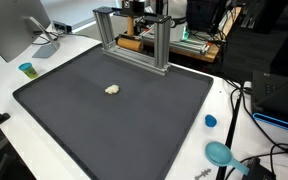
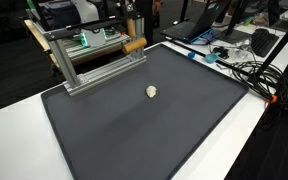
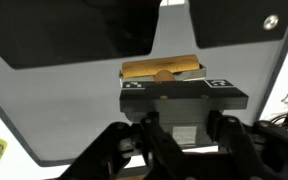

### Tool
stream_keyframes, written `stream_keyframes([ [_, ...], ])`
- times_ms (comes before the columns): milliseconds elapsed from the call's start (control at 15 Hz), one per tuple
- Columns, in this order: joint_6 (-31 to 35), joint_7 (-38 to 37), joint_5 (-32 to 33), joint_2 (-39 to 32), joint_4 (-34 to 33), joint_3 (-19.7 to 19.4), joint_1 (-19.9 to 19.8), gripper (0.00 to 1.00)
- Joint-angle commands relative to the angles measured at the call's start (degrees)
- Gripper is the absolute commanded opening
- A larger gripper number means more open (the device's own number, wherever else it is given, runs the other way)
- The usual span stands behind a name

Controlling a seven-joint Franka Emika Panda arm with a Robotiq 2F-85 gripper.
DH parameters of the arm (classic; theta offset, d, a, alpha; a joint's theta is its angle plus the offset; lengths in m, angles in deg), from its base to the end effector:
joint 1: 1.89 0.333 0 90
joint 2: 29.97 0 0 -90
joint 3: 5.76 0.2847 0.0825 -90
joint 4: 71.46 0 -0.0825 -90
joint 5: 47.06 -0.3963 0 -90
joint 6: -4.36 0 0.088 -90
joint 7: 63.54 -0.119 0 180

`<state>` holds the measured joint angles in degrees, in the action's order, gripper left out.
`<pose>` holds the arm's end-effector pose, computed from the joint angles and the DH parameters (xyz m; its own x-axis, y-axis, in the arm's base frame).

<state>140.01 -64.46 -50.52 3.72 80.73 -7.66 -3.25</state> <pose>0.4170 -0.0216 0.4112 0.9498 -0.1134 0.2915 -0.0952 -0.9925 -0.0761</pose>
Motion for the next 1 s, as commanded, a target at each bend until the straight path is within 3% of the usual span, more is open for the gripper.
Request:
stream_keyframes([
  [0,8.15,-4.61,5.13,-10.52,-7.27,3.57,-3.11,0.22],
  [133,8.57,-8.84,7.80,-16.41,-12.88,5.58,-4.35,0.22],
  [333,0.85,-13.23,9.38,-23.40,-21.76,7.24,-3.13,0.22],
  [400,5.67,-10.25,8.10,-18.26,-14.55,5.14,-2.55,0.47],
  [533,2.90,-11.61,8.17,-22.42,-19.09,5.89,-1.91,0.47],
  [600,2.70,-11.91,8.19,-23.47,-20.04,6.00,-1.81,0.22],
  [933,1.06,-16.13,7.01,-30.10,-25.80,6.44,-0.70,0.22],
])
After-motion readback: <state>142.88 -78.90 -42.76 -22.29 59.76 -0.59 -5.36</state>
